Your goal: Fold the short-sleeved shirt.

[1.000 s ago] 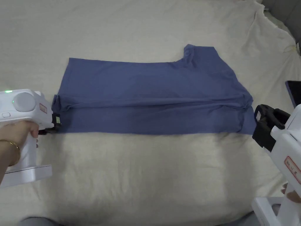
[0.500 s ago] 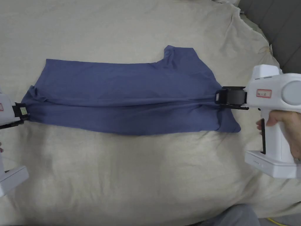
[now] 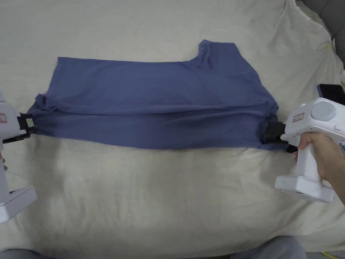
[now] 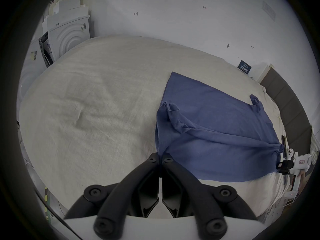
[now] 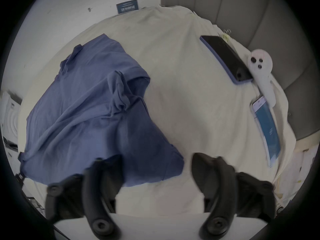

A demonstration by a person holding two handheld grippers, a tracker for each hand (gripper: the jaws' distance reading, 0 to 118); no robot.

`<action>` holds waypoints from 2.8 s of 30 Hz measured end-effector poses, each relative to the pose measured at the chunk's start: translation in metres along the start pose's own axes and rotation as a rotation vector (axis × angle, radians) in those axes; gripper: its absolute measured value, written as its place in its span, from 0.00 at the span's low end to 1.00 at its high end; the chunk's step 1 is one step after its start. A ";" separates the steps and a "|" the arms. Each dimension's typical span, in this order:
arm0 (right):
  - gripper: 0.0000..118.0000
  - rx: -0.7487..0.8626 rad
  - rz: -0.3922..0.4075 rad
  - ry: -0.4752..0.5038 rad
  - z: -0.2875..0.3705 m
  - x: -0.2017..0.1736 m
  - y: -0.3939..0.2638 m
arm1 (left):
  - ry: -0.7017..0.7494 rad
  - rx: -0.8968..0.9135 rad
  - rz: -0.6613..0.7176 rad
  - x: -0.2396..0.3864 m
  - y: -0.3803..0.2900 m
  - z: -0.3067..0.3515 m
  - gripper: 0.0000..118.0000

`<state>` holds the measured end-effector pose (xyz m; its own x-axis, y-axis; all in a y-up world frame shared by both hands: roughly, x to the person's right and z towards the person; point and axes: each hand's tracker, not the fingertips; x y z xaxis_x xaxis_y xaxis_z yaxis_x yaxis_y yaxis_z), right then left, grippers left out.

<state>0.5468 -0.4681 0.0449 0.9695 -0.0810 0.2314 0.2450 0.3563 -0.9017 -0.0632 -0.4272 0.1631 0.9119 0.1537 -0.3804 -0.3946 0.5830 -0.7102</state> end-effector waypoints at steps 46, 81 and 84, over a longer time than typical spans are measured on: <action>0.93 0.457 0.261 -0.021 0.183 0.042 -0.118 | 0.044 0.222 0.054 -0.060 -0.081 0.136 1.00; 0.00 0.913 0.327 0.226 0.204 -0.066 -0.156 | -0.063 0.603 -0.252 0.042 -0.051 0.123 0.00; 0.00 0.889 0.327 0.231 0.197 -0.072 -0.144 | -0.087 0.501 -0.204 0.036 -0.016 0.100 0.07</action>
<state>0.4394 -0.3299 0.2297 0.9895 0.0001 -0.1444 -0.0412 0.9585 -0.2820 -0.0126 -0.3511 0.2196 0.9786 0.0508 -0.1992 -0.1263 0.9131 -0.3876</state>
